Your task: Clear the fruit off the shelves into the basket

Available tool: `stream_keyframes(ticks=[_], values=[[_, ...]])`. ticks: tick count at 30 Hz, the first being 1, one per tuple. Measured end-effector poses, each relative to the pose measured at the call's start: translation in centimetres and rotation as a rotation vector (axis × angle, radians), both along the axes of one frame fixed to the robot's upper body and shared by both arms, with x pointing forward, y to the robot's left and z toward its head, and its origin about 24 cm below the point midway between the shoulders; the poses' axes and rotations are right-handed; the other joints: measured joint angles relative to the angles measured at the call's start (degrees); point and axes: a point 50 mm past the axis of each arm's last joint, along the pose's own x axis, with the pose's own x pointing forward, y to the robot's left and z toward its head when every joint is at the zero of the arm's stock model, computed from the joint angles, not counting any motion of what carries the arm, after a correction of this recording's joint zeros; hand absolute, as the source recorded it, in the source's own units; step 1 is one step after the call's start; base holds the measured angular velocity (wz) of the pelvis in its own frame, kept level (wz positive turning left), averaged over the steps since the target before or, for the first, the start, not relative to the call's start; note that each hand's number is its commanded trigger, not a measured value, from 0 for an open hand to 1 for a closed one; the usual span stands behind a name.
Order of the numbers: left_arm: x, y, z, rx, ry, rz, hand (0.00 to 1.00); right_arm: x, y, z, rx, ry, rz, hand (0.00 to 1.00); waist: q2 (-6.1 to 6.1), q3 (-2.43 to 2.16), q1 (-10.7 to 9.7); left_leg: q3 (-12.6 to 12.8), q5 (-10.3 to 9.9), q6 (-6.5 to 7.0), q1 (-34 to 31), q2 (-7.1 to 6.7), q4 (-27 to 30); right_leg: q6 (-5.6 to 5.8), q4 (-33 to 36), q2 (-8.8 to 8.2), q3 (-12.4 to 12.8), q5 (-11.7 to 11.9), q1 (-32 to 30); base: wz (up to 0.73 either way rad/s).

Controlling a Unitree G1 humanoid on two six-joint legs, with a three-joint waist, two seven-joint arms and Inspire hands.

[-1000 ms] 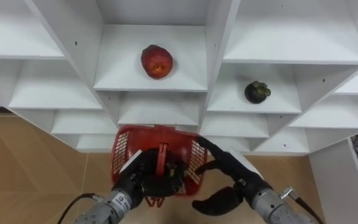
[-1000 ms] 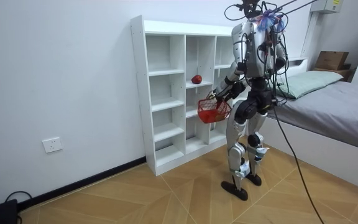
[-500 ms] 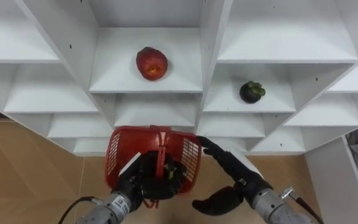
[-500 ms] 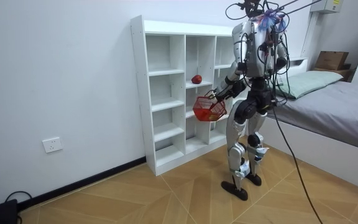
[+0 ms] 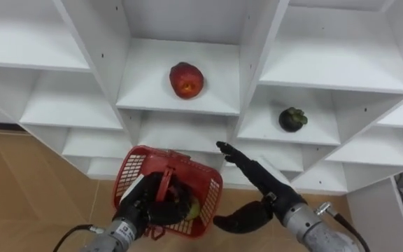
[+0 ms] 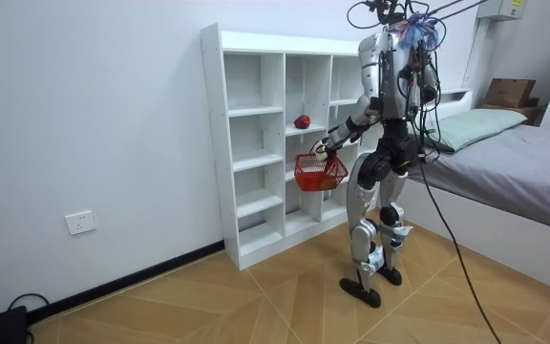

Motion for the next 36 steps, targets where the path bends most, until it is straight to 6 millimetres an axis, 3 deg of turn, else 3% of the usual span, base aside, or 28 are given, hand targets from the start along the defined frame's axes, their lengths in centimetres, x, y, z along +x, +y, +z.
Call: stream_keyframes(ticks=[6,13,27,36], values=[[-0.4,0.3,-0.2,0.018,0.010,0.026,1.00,0.4,0.6,2.0,0.026,-0.084,0.026,0.00,-0.43,-0.04,0.6,0.0,0.0,0.00,2.4,-0.39,-0.9,0.19,-0.4,-0.16,-0.8,-0.3,2.5,0.09],[-0.8,1.7,-0.9,0.064,0.039,0.083,1.00,0.6,0.7,2.6,0.032,-0.109,0.031,0.00,-1.78,-0.23,1.9,-0.4,0.0,-0.03,5.3,-0.50,-1.7,0.28,-1.3,-0.05,-0.8,-0.3,5.8,0.02],[-2.4,2.7,-2.8,0.127,0.140,0.097,1.00,1.0,1.0,4.2,0.053,-0.203,-0.004,0.00,-1.95,0.01,2.1,-1.7,0.0,-0.02,6.3,-0.74,-1.5,0.30,-1.3,-0.07,-0.8,-0.3,7.4,0.03],[-2.4,2.7,-2.9,0.113,0.140,0.131,1.00,2.7,1.4,6.4,0.079,-0.343,-0.022,0.00,-2.20,0.13,3.1,-2.8,0.0,-0.02,6.1,-0.85,-1.5,0.36,-1.4,-0.14,-1.5,-0.4,7.6,0.05]])
